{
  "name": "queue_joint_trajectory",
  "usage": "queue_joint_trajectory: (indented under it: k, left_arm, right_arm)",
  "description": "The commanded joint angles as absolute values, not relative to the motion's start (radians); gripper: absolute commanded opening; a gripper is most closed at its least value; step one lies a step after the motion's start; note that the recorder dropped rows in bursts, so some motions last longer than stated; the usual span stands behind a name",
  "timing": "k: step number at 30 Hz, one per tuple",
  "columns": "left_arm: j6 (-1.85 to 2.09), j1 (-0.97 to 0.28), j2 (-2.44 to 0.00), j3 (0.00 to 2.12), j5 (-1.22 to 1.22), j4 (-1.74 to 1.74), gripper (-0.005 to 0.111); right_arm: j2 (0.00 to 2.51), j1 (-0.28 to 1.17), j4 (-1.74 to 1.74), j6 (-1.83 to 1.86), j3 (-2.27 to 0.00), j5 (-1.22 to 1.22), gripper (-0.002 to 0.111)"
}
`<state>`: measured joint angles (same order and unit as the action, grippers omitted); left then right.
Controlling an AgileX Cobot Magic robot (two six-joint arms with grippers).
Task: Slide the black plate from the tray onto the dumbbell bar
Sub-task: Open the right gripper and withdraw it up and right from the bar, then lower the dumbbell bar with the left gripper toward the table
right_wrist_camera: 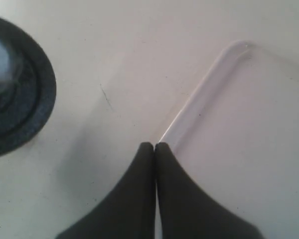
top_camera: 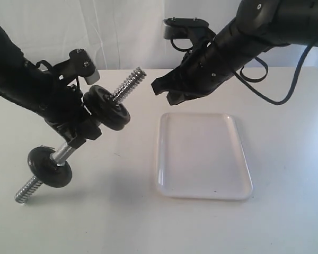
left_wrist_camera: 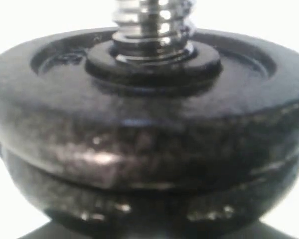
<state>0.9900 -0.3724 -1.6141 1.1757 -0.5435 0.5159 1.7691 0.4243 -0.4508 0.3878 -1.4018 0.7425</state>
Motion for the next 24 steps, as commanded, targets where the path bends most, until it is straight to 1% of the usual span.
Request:
queue_joint_trajectory:
  k: [1, 4, 13, 24]
  left_arm:
    - [0.884, -0.373, -1.574, 1.217, -0.419, 0.934, 0.0]
    - [0.825, -0.373, -1.591, 1.217, -0.404, 0.934, 0.0]
    - [0.705, -0.373, -1.648, 1.217, -0.346, 0.934, 0.0]
    - [0.598, -0.373, -1.652, 1.223, -0.249, 0.934, 0.0]
  right_arm:
    - [1.761, 0.418, -0.396, 0.38, -1.409, 0.765, 0.0]
    - [1.761, 0.418, -0.336, 0.338, -1.409, 0.778, 0.0]
    - [1.761, 0.418, -0.01, 0.067, -1.407, 0.86, 0.0]
    - [1.761, 0.418, 0.0, 0.046, -1.407, 0.88, 0.0]
